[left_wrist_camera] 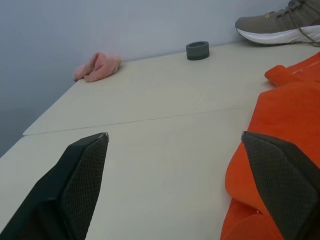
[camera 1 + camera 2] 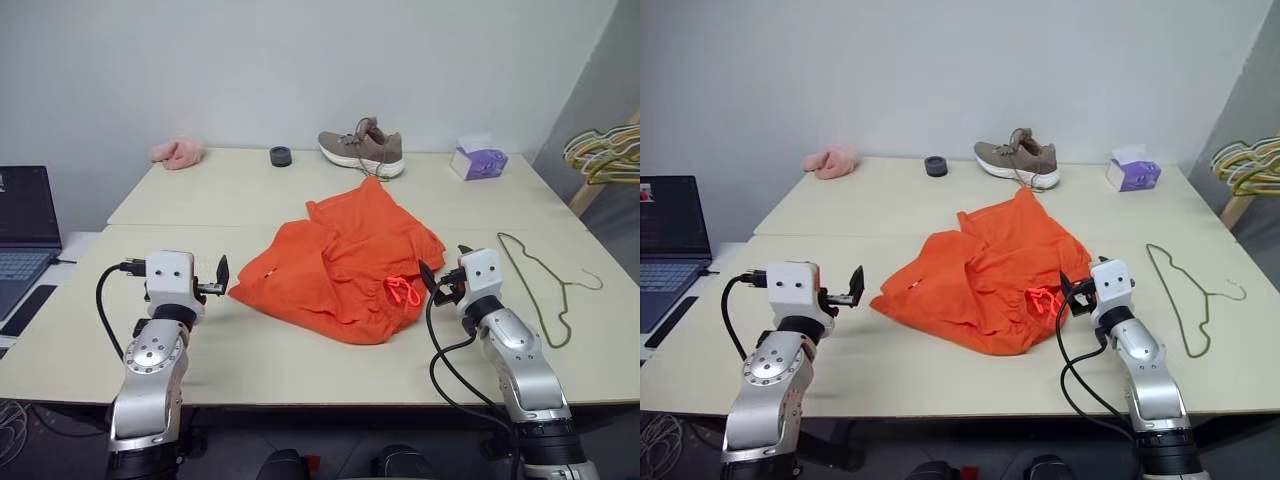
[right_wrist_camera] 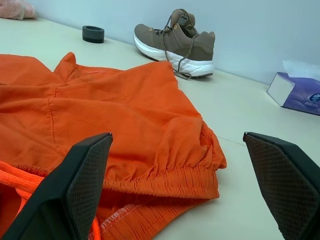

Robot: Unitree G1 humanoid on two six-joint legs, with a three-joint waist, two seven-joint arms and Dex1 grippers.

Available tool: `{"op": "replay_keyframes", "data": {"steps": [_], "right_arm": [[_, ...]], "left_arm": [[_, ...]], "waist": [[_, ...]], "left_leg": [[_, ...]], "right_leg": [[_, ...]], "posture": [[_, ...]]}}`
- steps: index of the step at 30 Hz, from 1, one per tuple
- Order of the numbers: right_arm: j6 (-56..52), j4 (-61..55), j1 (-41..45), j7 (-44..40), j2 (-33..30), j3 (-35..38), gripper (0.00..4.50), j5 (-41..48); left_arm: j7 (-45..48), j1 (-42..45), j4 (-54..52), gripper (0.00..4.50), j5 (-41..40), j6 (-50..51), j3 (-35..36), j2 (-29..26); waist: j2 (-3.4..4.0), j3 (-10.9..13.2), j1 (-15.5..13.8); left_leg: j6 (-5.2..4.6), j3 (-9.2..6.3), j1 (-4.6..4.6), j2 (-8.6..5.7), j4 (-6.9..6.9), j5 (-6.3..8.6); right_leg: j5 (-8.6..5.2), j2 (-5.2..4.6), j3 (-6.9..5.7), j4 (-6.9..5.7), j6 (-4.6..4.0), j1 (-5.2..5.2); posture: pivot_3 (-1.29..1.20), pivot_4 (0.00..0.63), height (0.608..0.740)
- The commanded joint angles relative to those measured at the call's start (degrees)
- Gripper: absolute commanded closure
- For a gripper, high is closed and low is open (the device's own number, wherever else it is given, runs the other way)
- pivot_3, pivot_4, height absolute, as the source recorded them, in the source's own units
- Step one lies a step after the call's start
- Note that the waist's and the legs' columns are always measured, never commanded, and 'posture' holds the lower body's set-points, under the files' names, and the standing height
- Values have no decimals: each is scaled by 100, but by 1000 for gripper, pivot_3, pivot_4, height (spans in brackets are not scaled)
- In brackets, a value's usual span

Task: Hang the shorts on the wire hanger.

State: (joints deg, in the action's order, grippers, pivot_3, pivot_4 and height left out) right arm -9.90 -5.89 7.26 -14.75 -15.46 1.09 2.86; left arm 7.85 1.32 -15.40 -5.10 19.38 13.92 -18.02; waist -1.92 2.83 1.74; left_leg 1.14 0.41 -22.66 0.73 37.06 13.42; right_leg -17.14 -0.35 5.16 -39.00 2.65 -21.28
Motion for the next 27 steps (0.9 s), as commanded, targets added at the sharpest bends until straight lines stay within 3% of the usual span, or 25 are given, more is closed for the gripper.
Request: {"op": "replay_keyframes", "data": {"steps": [1, 18, 27], "right_arm": [[143, -68, 114, 34, -17, 71, 31, -24], [155, -280, -38, -213, -70, -31, 31, 4], [35, -721, -205, -1219, -493, -322, 31, 336]], "left_arm": [[137, 37, -262, 0, 2, -237, -9, -116], [274, 87, -127, 0, 98, -338, -143, -127], [492, 143, -91, 0, -83, -369, -133, -150]], "waist": [[0, 0, -2], [0, 0, 4], [1, 0, 17]], "left_leg": [[0, 0, 0, 0, 0, 0], [0, 2, 0, 0, 0, 0], [0, 5, 3, 1, 0, 0]], "right_leg": [[0, 0, 0, 0, 0, 0], [0, 0, 2, 0, 0, 0], [0, 0, 2, 1, 0, 1]], "posture": [[33, 4, 740], [19, 7, 740], [-8, 11, 740]]}}
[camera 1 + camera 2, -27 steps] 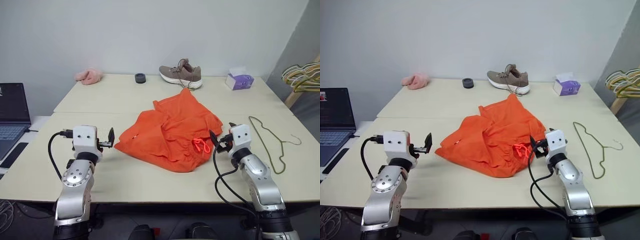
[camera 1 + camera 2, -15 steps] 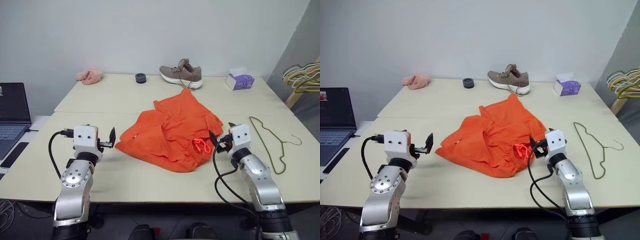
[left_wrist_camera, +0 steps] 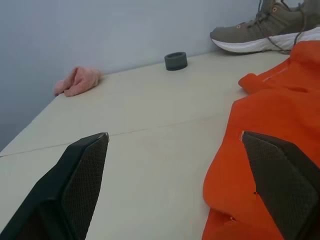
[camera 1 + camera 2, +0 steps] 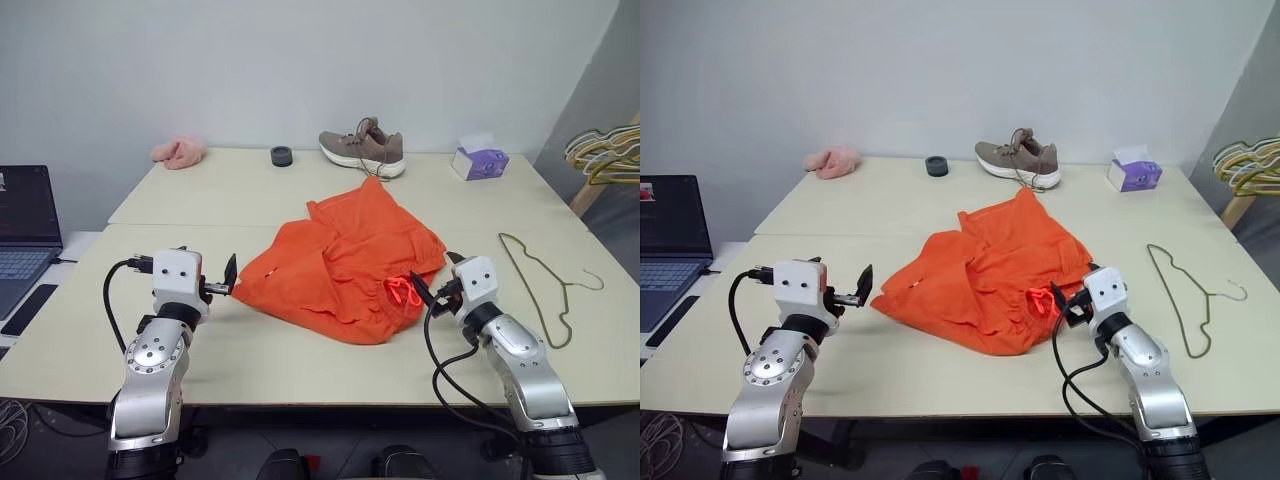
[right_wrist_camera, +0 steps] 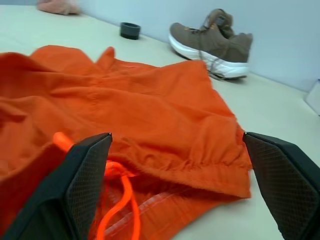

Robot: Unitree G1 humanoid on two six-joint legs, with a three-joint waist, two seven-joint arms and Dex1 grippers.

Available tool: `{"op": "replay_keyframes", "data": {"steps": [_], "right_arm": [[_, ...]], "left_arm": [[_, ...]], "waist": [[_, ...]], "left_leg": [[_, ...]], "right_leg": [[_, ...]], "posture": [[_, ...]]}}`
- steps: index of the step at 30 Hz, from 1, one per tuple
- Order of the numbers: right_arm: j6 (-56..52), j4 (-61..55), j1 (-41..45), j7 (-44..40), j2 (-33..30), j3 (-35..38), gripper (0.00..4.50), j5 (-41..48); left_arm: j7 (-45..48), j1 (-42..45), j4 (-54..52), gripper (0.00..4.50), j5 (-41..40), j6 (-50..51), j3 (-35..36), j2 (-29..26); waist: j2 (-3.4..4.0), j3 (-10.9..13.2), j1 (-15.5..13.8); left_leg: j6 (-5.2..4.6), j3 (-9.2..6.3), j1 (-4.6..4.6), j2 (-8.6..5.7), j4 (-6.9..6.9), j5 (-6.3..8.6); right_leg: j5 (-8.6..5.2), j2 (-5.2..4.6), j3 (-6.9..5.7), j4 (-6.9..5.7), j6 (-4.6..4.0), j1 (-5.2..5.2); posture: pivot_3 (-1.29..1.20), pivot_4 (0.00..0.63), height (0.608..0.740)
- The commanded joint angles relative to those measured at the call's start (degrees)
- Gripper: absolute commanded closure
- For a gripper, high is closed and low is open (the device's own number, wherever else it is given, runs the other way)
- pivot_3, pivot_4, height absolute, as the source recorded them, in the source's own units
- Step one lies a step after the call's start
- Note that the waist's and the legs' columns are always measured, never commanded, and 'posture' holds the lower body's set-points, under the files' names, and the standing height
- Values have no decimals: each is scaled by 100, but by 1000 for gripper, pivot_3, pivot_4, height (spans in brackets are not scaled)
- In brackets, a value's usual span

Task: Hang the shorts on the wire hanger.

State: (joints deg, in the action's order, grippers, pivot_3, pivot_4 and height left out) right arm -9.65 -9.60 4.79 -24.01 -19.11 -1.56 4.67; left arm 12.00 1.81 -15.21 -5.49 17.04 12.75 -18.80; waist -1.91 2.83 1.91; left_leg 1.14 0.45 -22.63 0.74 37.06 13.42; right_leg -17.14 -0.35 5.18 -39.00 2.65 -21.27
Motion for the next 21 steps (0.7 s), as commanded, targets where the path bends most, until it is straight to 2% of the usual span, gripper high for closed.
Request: {"op": "replay_keyframes", "data": {"steps": [1, 8, 13, 16, 21], "right_arm": [[-42, -468, 66, -524, -243, -155, 31, 214], [-449, -1176, 222, -1895, -1080, -685, 31, 584], [-776, -1293, 535, -2672, -1644, -1204, 31, 535], [-515, -1174, 751, -2965, -1907, -1605, 31, 158], [924, -523, 1248, -3025, -2122, -2295, 31, -1069]], "left_arm": [[184, 74, -139, 0, -85, -250, -51, -76], [1113, -166, -261, 0, -686, -445, -85, -215], [2062, -487, -210, 0, -652, -558, -452, -852], [2358, -506, -58, 0, -644, -748, -502, -1133], [2737, -385, 156, 0, -610, -1013, -609, -1408]], "waist": [[0, 0, -1], [0, 1, 9], [-2, 2, 79], [-2, 2, 109], [-2, 3, 145]], "left_leg": [[0, 1, 0, 0, 0, 0], [0, 2, 0, 1, 0, 0], [0, 6, 6, 5, 0, 0], [0, 8, 9, 7, -1, 0], [0, 13, 11, 9, 0, 0]], "right_leg": [[0, 0, 1, 0, 0, 0], [-3, 0, 0, 2, 4, 0], [-10, 3, 1, 2, 9, 1], [-13, 2, 2, 3, 2, 1], [-14, 2, 2, 3, 4, -2]], "posture": [[-11, 11, 740], [-41, 13, 740], [-57, 13, 740], [-67, 14, 740], [-76, 12, 740]]}}
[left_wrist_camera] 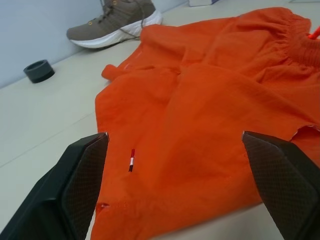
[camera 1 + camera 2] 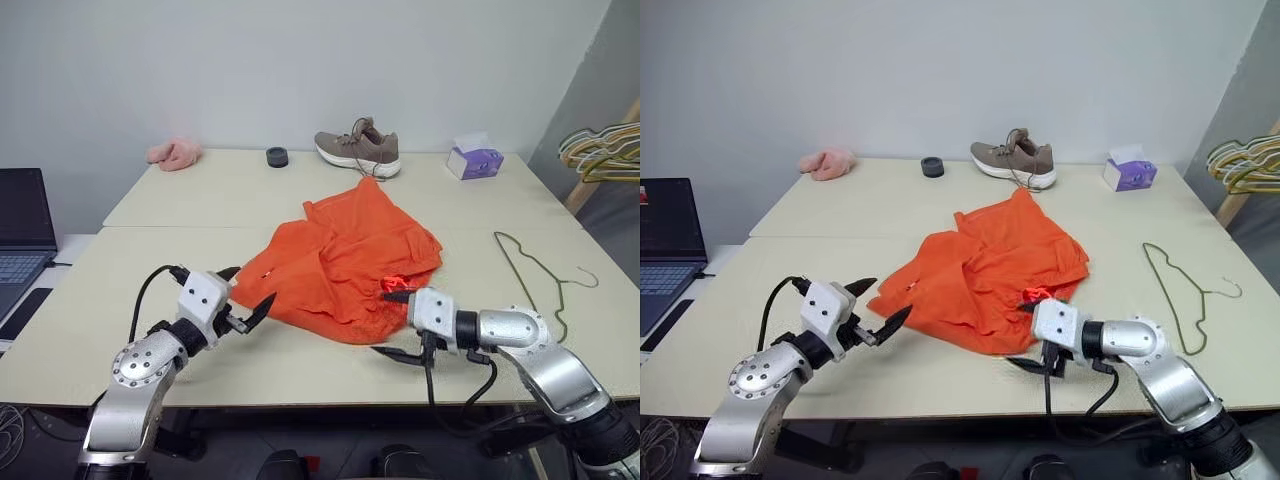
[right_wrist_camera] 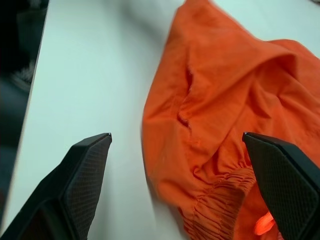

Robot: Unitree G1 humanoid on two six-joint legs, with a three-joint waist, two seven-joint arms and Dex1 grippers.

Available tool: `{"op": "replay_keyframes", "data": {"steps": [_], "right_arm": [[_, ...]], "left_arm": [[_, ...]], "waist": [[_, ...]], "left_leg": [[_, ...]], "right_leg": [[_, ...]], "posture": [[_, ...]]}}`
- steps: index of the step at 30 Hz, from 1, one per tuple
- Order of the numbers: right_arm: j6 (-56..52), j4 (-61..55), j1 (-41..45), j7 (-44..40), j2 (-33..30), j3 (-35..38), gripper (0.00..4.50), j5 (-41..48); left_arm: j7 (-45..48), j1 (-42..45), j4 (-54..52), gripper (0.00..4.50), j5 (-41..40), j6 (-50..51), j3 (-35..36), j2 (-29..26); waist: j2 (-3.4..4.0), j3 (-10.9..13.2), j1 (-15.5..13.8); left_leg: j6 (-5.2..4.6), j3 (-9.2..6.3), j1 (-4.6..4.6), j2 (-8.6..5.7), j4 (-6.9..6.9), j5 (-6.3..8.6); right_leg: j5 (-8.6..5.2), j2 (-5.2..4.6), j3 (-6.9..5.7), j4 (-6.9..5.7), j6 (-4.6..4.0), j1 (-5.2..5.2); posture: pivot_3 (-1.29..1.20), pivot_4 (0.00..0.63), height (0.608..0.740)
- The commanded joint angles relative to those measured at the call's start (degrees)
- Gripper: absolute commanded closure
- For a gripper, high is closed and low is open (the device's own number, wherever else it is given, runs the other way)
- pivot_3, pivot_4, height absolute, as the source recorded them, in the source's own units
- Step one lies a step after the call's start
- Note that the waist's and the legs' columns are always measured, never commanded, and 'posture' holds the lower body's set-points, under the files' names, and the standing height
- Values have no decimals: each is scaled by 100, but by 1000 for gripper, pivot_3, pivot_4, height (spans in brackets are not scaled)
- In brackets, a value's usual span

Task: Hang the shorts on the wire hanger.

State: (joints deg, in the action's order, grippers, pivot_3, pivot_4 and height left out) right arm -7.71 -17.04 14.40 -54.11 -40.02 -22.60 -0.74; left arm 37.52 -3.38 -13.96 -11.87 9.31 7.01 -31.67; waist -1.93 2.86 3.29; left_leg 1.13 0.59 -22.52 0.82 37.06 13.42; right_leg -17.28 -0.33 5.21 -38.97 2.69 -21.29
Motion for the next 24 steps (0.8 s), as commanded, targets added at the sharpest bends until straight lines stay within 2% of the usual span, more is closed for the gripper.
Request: {"op": "replay_keyframes", "data": {"steps": [1, 10, 11, 13, 15, 20, 24], "right_arm": [[945, 364, 375, 26, -12, -279, 31, -700], [1987, 1593, 1033, 218, -86, -824, 31, -2286], [2055, 1679, 1089, 290, -79, -805, 192, -2371], [2069, 1726, 1157, 354, 5, -705, 593, -2353], [2021, 1741, 1223, 398, 99, -607, 1227, -2325], [1875, 1747, 1350, 367, 239, -419, 3073, -2138], [1153, 1142, 1314, -36, 436, -38, 4438, -1321]], "left_arm": [[221, 154, 72, 0, 46, -287, -55, -147], [353, 234, 375, 0, 243, -672, -261, -156], [366, 219, 401, 0, 273, -725, -290, -165], [395, 195, 461, 0, 339, -833, -338, -198], [428, 193, 516, 0, 425, -938, -377, -231], [455, 296, 646, 0, 690, -1201, -498, -336], [290, 675, 1065, 0, 1250, -1586, -743, -405]], "waist": [[-1, 0, 10], [0, -1, 51], [-3, -2, 55], [-4, -3, 55], [-4, -3, 64], [-4, -3, 152], [-3, -2, 164]], "left_leg": [[0, 1, 0, 0, 0, 0], [0, 3, -1, 1, 0, 0], [0, 3, 0, 1, 0, 0], [0, 0, 6, 1, 1, 0], [0, 1, 10, 1, 2, 0], [0, 0, 9, 1, 1, 0], [0, -5, 7, 0, 0, 0]], "right_leg": [[0, 0, 1, 0, 0, 0], [7, 0, 4, -1, -9, 0], [10, 0, 5, -1, -13, 1], [13, -1, 2, -2, -17, 7], [14, 0, 4, -2, -17, 11], [14, 0, 4, -4, -18, 12], [14, -1, 2, -4, -17, 11]], "posture": [[-79, 11, 740], [-88, 4, 740], [-89, 4, 740], [-89, 4, 740], [-90, 2, 740], [-92, 1, 740], [-106, 3, 740]]}}
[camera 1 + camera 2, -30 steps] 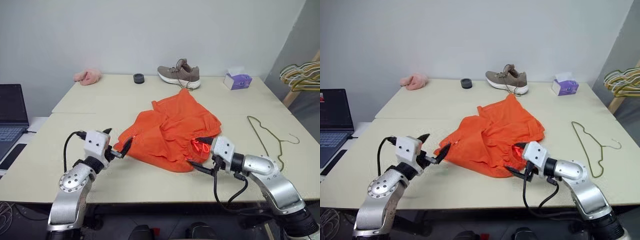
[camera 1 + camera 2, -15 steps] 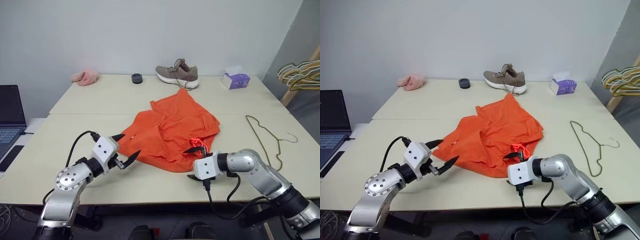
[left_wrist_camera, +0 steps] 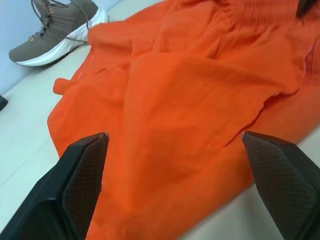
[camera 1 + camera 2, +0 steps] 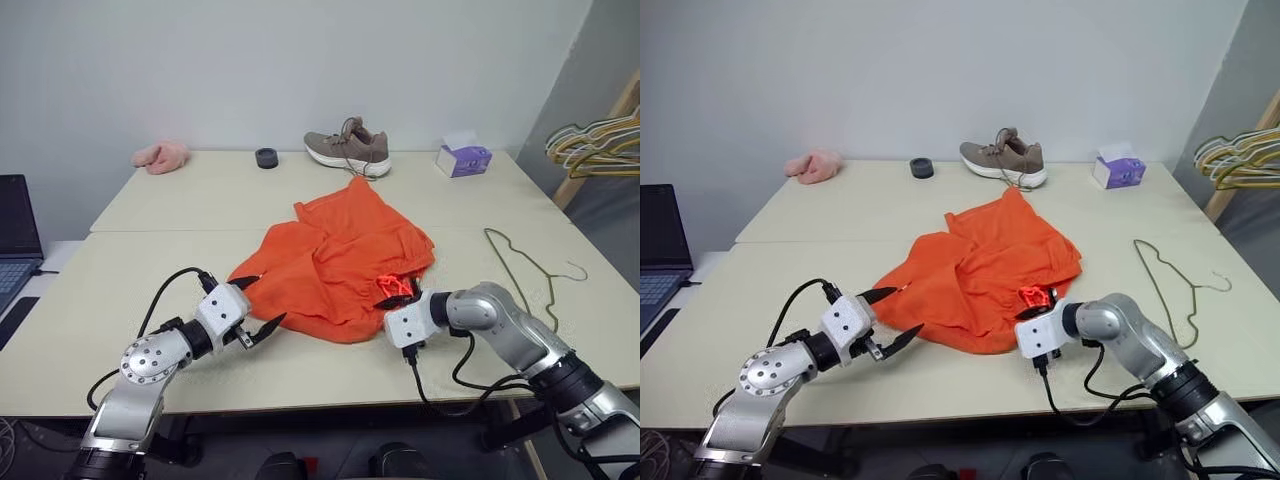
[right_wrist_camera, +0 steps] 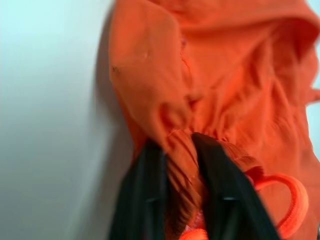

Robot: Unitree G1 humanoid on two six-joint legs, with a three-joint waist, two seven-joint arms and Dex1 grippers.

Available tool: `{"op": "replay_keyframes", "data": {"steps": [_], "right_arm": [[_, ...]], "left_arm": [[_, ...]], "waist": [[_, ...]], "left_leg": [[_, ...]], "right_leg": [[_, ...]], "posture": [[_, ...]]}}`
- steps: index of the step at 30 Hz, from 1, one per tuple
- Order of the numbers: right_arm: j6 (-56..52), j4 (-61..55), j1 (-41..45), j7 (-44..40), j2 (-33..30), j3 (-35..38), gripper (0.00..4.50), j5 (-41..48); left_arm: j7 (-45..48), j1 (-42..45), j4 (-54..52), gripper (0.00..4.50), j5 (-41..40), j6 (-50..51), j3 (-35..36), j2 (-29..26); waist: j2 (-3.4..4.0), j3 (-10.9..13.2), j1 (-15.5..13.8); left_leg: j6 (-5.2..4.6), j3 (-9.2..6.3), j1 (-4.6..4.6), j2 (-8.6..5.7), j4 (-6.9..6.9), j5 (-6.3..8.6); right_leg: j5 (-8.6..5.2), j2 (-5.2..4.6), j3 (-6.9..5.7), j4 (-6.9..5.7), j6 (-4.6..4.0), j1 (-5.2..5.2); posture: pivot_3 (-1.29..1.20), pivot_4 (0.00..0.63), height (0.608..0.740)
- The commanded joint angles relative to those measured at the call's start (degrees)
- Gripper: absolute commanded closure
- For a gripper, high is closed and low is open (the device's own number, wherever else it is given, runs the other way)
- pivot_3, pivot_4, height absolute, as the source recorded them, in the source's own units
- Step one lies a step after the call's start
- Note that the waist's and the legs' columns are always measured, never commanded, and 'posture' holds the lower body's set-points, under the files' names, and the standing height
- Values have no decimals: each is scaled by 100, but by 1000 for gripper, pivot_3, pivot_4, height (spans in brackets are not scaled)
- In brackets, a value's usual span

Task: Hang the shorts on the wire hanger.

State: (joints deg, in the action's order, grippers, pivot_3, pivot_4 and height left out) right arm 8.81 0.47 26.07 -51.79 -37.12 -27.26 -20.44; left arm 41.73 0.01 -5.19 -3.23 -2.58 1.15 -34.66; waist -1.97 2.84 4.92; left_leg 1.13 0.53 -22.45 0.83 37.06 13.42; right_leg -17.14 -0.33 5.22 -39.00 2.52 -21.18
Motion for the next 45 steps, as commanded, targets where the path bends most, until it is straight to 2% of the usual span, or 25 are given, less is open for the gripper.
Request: {"op": "replay_keyframes", "data": {"steps": [1, 5, 15, 20, 25, 29, 33, 36, 41, 45], "right_arm": [[-768, -789, 131, -347, 208, 522, 4476, 840], [-1392, -1183, 207, -567, 185, 744, 4476, 1145], [-1885, -1132, 406, -606, -16, 1033, 4476, 1412], [-2104, -970, 599, -573, -51, 1215, 4476, 1535], [-2748, -992, 794, -568, 121, 1402, 4476, 1920], [-3222, -1053, 915, -561, 210, 1447, 4476, 2118], [-3224, -979, 986, -513, 184, 1344, 4476, 2023], [-3200, -963, 999, -500, 193, 1315, 4476, 2007], [-3224, -1042, 1016, -555, 246, 1303, 4476, 2083], [-3236, -1073, 1041, -600, 240, 1322, 4476, 2138]], "left_arm": [[-137, 396, 317, 0, 469, -506, -200, -128], [-61, 548, 776, 0, 592, -901, -240, -279], [601, 836, 1746, 0, 508, -1289, -273, -837], [1177, 607, 1351, 0, 31, -897, -174, -1081], [1687, 345, 608, 0, -533, 8, -151, -1263], [1735, 394, 110, 0, -893, 674, -140, -1164], [1669, 487, -305, 0, -1352, 1350, -42, -1019], [1650, 443, -357, 0, -1252, 1385, -110, -1050], [1527, 216, -35, 0, -460, 813, -534, -1159], [1452, 213, 168, 0, -197, 620, -593, -1165]], "waist": [[1, 0, 12], [1, 0, 44], [5, 3, 220], [7, 4, 348], [9, 5, 466], [12, 7, 480], [13, 8, 477], [13, 8, 478], [17, 10, 490], [17, 11, 480]], "left_leg": [[0, -4, 0, 0, 0, 0], [0, -5, 0, 1, 0, 0], [0, -8, -4, 0, 0, 0], [0, -8, -19, -1, -1, 1], [0, -30, -27, 0, -2, 1], [0, -37, -27, -1, -1, 0], [0, -37, -29, -6, 0, 0], [0, -39, -30, -6, 0, 0], [0, -36, -28, -7, -3, 1], [0, -39, -29, -7, -1, 0]], "right_leg": [[0, 1, -2, -1, 0, 1], [0, 1, -3, -1, 0, 1], [0, -4, -11, -1, 1, -2], [0, -19, -12, -1, 1, -13], [0, -36, -14, -2, 1, -15], [0, -36, -17, -4, 1, -13], [-1, -36, -17, -2, 4, -12], [-8, -35, -18, -2, 15, -13], [-6, -34, -14, -2, 11, -14], [-6, -35, -17, -2, 11, -14]], "posture": [[-111, 4, 740], [-131, 5, 740], [-158, 13, 740], [-159, 14, 740], [-154, 11, 740], [-153, 10, 740], [-151, 11, 740], [-149, 12, 740], [-150, 14, 740], [-151, 15, 740]]}}
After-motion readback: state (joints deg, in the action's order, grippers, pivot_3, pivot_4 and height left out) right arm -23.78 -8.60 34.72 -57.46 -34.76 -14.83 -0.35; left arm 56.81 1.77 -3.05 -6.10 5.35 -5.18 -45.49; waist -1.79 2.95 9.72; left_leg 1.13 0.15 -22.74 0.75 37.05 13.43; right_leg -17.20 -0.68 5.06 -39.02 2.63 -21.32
